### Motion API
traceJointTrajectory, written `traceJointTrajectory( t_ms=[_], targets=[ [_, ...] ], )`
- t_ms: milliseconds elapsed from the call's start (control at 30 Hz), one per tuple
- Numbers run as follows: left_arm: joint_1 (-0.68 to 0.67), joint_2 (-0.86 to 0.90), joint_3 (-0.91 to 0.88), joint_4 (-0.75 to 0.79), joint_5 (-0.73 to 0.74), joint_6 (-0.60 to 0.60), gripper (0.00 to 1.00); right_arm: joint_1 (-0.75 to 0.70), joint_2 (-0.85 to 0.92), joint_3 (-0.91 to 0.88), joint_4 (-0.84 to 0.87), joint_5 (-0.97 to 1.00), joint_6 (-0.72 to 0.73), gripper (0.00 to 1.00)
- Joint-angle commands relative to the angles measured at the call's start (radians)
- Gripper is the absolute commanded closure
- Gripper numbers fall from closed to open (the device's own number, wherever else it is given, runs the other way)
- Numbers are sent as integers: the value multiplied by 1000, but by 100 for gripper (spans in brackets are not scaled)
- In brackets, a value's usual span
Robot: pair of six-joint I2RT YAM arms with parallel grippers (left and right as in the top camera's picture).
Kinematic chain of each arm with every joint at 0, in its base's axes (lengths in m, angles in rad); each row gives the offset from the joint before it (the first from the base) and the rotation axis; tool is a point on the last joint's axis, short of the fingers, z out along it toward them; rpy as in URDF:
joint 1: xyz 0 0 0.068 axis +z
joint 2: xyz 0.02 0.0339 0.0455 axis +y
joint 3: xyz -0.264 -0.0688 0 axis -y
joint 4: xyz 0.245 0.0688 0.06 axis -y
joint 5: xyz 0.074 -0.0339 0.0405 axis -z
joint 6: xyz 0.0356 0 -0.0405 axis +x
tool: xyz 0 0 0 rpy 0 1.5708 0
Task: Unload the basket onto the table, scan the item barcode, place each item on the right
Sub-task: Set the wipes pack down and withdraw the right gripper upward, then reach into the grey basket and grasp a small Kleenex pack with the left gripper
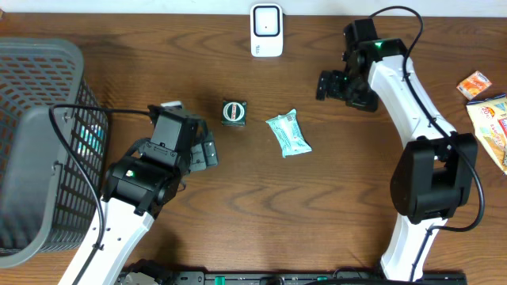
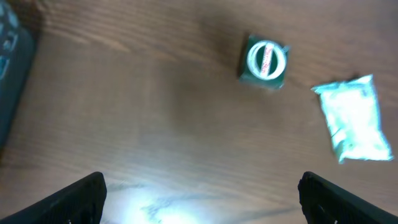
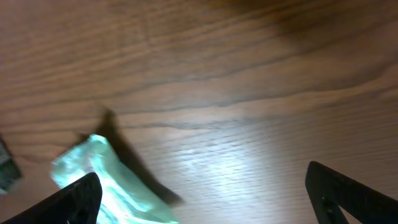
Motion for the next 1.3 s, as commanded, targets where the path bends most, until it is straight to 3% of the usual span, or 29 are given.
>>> traceJointTrajectory(
  t_ms=[0, 167, 367, 567, 767, 867, 1000, 1267],
  targets=[
    [3, 3, 4, 10, 79, -38, 2, 26, -12, 11, 23, 7, 107, 1],
    [19, -6, 45, 95, 96, -22, 2, 51, -12, 11, 24, 63, 103, 1],
    [134, -3, 242, 39, 96, 72, 2, 51, -12, 11, 24, 63, 103, 1],
    [428, -3, 485, -43, 94, 136, 2, 50, -12, 11, 24, 63, 103, 1],
    [824, 21, 527, -10, 80, 139, 2, 50, -12, 11, 24, 63, 103, 1],
    [968, 88, 527, -15, 94, 127, 2, 50, -12, 11, 24, 63, 103, 1],
    [1081, 237, 527, -25, 227, 124, 2, 50, -12, 11, 24, 63, 103, 1],
    [1119, 511, 527, -95, 325, 163, 2, 51, -12, 11, 24, 63, 103, 1]
  ],
)
